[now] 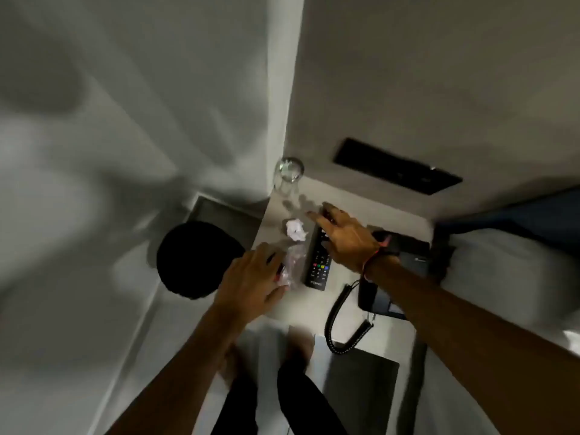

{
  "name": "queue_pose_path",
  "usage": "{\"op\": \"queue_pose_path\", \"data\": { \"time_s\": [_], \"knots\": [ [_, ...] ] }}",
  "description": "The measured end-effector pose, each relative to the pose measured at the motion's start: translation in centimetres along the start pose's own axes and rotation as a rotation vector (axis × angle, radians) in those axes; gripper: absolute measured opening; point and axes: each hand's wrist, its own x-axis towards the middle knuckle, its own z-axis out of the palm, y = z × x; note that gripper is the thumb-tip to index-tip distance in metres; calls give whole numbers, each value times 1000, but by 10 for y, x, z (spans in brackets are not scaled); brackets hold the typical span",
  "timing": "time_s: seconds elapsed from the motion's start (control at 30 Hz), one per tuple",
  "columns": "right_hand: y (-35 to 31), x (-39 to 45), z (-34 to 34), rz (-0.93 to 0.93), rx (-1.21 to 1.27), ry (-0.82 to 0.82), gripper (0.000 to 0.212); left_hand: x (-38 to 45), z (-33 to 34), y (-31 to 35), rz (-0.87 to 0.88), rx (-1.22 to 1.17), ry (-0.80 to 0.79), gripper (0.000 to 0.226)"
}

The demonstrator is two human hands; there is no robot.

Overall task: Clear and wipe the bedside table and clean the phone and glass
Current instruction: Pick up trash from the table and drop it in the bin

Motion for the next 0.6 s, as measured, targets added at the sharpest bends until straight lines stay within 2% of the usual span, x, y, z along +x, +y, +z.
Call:
{"op": "queue_pose_path", "data": {
  "time_s": [0.07,0.13,0.23,0.3,0.43,0.5,0.6],
  "knots": [
    [2,23,11,-36,-11,-17,77,16,26,-1,39,39,-62,70],
    [8,50,33,-106,-50,14,79,32,58,-3,89,29,-36,67],
    [25,74,75,-274,-97,27,66,46,86,-4,178,53,-68,31],
    [31,87,99,-341,-133,30,52,44,92,-11,178,129,-26,25],
    [23,89,120,-295,-133,135,34,21,102,-26,62,95,-101,43],
    [17,86,123,-252,-140,154,32,7,103,-45,-31,26,-40,53],
    [10,83,124,-192,-160,131,33,-16,104,-86,-202,-86,41,49]
  ]
}}
